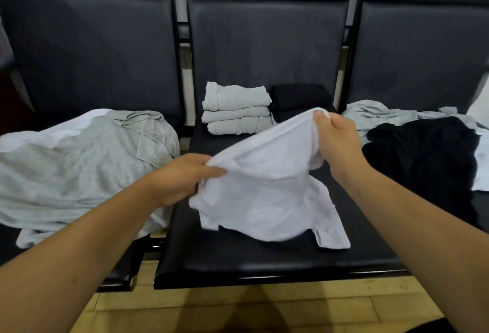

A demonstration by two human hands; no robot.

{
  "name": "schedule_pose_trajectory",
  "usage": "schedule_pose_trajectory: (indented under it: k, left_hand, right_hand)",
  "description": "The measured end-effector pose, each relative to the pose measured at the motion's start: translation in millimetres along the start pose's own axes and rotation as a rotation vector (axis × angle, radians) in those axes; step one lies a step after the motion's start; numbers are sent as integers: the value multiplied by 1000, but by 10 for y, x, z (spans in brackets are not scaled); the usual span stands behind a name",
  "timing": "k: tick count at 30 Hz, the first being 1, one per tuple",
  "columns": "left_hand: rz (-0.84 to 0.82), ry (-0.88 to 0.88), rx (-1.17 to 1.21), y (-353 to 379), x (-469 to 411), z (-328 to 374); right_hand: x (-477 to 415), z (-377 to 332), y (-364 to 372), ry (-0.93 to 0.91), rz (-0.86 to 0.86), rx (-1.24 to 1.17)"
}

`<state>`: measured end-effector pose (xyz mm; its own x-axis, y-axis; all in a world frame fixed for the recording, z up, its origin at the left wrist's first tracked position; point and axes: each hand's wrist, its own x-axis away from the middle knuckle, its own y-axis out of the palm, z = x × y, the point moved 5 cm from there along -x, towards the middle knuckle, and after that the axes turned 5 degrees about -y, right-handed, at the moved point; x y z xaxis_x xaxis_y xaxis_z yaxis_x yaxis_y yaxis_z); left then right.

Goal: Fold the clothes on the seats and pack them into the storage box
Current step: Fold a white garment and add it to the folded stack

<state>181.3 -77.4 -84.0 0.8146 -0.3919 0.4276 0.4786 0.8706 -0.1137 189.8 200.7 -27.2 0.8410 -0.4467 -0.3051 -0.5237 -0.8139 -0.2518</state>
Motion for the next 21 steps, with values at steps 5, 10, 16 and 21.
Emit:
schedule_pose_trajectory:
  k: [5, 10, 16, 21]
  left_hand:
    - [96, 166, 181, -34, 139, 274]
    - [-35, 253, -195, 140, 215, 293]
    - [126, 152, -425, -68, 169, 219]
    - [149, 11, -174, -222, 173, 58]
  right_hand:
    - [-9, 172, 142, -85, -422, 693]
    - [538, -113, 629, -69, -862, 94]
    - [528, -202, 679, -103, -700, 55]
    - [312, -84, 450, 166, -424, -375]
